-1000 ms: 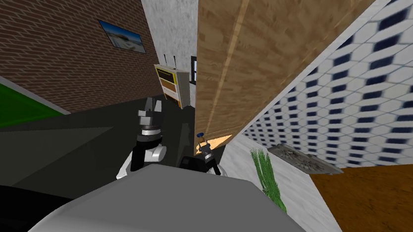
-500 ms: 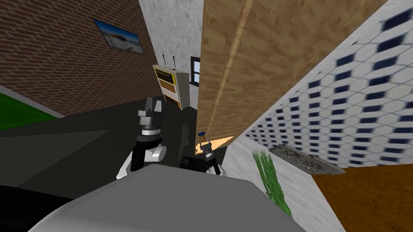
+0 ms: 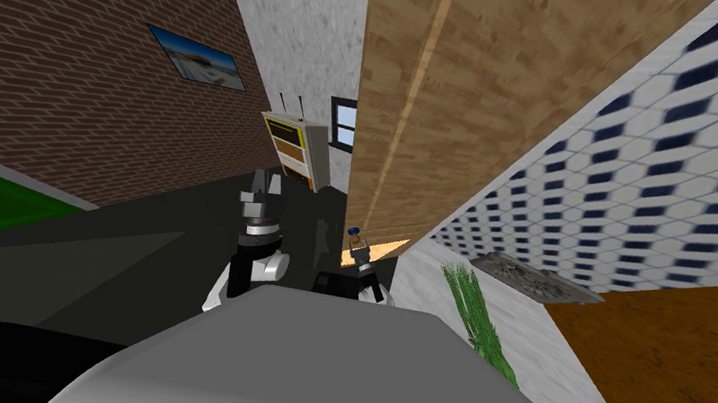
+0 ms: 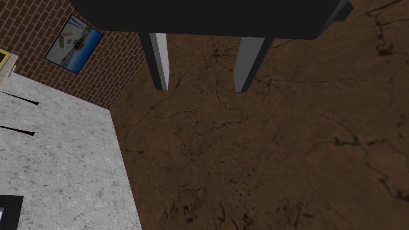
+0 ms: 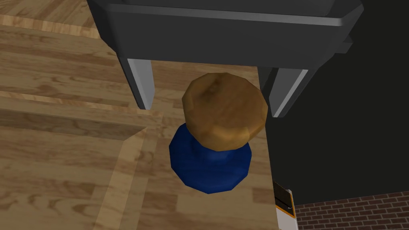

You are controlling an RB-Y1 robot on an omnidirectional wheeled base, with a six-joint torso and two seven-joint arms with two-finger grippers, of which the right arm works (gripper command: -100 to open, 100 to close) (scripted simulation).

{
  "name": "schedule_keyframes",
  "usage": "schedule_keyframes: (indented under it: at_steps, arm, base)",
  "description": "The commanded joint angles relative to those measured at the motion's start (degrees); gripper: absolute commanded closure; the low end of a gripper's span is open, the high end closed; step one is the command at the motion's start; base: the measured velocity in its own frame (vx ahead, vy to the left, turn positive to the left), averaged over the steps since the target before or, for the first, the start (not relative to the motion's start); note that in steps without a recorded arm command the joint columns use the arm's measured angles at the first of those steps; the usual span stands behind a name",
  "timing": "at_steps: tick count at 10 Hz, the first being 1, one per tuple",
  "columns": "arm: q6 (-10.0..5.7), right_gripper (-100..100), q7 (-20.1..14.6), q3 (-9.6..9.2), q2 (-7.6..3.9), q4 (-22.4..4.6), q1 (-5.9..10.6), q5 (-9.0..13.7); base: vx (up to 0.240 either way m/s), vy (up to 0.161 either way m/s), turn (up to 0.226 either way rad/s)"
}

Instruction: Push the door open

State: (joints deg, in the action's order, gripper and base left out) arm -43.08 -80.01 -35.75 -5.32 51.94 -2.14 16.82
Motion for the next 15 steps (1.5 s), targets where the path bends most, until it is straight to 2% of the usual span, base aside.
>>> schedule_keyframes:
  at_steps: [1, 7, 11, 12, 13, 15]
  arm:
    - [-0.56, 100, 0.5, 1.93, 0.23, -0.3, 0.64, 0.7]
    - [-0.67, 100, 2.4, 5.38, 2.18, -1.5, 0.77, 1.9]
    - [-0.77, 100, 3.9, 8.16, 3.97, -2.5, 0.87, 2.9]
    - [-0.41, 100, 3.7, 7.45, 3.74, -2.6, 0.63, 2.6]
    - [-0.74, 100, 4.3, 8.87, 3.04, -2.8, 0.89, 3.2]
    - [-1.0, 100, 4.9, 10.49, 2.66, -3.1, 1.06, 3.9]
  base:
    - [0.086, 0.099, -0.038]
    - [0.087, 0.104, -0.032]
    - [0.109, 0.144, -0.049]
    - [0.051, 0.073, -0.031]
    - [0.122, 0.082, -0.046]
    - [0.187, 0.146, -0.077]
